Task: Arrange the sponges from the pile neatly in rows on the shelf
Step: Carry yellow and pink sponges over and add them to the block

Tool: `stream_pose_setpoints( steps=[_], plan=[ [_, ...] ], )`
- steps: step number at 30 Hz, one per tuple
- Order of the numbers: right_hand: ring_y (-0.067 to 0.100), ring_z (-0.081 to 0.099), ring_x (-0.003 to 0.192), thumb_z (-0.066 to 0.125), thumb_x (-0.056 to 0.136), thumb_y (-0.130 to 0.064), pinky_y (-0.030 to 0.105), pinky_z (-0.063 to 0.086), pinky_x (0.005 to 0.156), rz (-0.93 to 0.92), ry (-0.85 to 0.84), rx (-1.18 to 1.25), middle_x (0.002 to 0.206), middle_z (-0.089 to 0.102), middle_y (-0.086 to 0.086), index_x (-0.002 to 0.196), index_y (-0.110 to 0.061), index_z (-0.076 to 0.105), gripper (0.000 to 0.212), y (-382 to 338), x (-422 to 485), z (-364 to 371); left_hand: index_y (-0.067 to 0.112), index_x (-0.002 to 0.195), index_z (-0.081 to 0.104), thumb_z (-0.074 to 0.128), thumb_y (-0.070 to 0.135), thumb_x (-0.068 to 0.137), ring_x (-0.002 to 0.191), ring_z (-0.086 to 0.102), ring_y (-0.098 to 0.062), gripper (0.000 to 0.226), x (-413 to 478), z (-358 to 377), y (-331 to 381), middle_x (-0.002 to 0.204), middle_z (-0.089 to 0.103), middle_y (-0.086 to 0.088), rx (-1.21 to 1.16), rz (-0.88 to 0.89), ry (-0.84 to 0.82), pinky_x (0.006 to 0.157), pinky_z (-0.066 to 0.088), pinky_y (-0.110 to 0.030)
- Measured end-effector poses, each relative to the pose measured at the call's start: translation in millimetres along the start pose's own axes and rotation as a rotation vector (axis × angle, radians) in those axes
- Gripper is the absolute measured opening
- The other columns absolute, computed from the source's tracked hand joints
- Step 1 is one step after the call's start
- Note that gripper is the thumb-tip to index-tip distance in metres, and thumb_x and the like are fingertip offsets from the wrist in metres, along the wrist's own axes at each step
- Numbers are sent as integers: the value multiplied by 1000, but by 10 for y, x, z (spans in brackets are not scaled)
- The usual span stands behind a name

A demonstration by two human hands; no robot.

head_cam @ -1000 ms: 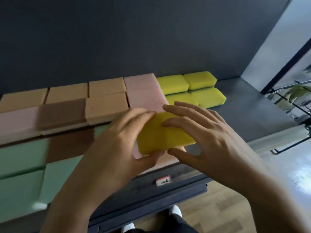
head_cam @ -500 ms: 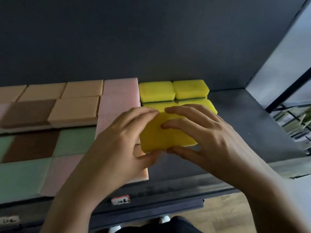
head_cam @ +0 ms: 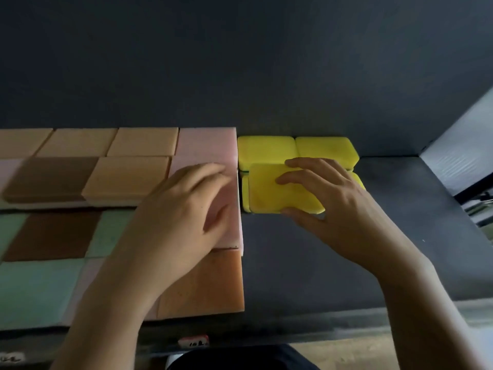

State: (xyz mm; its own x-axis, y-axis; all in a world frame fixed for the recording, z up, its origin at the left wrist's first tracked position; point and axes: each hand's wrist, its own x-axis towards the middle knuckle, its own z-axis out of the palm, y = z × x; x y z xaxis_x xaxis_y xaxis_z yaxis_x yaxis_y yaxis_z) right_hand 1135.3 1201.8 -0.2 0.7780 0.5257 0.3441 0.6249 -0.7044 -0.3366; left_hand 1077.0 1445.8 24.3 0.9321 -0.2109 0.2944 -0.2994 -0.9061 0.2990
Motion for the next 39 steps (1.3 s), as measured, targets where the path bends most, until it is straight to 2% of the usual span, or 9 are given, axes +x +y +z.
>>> stream_pose_setpoints(
  steps=[5,12,17,21,24,28,34,36,39],
  plan=[
    [21,47,129,70,87,-37,47,48,97,3,-17,18,139,52,-3,125,-25,60,41,75,134,144,14,126,62,58,35,81,114,59,-19,50,85,66,-80,132,58,1,43,-37,-82,90,49,-36],
    [19,45,131,70,86,-38,47,47,99,41,-51,12,142,50,-4,127,-28,58,43,149,245,260,14,122,65,55,38,84,112,60,-16,46,114,37,-133,131,59,3,48,-22,-130,89,49,-33],
    [17,43,134,67,86,-43,45,44,104,66,-70,24,145,48,-6,129,-29,57,46,190,267,295,16,121,65,52,43,85,109,62,-14,47,145,-5,-147,129,61,3,78,-16,-165,84,40,-24],
    [16,39,139,70,86,-41,42,41,106,77,-75,21,147,46,-6,129,-29,57,46,197,276,330,16,121,65,42,47,87,109,62,-15,52,164,0,-156,129,60,3,66,-6,-169,85,41,-25],
    [15,38,140,70,86,-41,45,43,104,101,-98,42,148,44,-8,129,-31,55,47,210,275,339,17,122,64,41,47,87,110,61,-15,52,172,27,-159,130,60,3,59,-1,-164,85,42,-26],
    [10,34,141,68,86,-43,39,44,105,105,-118,54,149,42,-12,130,-33,53,48,212,281,348,16,123,63,43,46,87,111,60,-15,51,170,51,-150,131,59,2,76,1,-158,85,42,-26],
    [17,25,148,70,86,-44,47,30,115,60,-87,-22,153,41,-4,132,-28,55,51,144,262,276,18,126,62,50,42,87,115,59,-16,47,108,-25,-89,135,56,2,100,-24,-116,88,41,-26],
    [17,28,146,67,88,-45,48,33,113,42,-20,20,151,43,-3,131,-27,56,48,36,255,205,17,124,63,52,40,89,112,60,-15,44,47,-115,-54,134,57,2,95,-33,-79,88,45,-28],
    [16,43,136,66,92,-39,46,44,103,-8,52,105,142,52,-5,127,-24,60,38,-193,276,102,15,120,66,55,34,89,107,63,-16,38,-109,-229,-45,131,60,0,101,-58,-16,87,51,-31]
  ],
)
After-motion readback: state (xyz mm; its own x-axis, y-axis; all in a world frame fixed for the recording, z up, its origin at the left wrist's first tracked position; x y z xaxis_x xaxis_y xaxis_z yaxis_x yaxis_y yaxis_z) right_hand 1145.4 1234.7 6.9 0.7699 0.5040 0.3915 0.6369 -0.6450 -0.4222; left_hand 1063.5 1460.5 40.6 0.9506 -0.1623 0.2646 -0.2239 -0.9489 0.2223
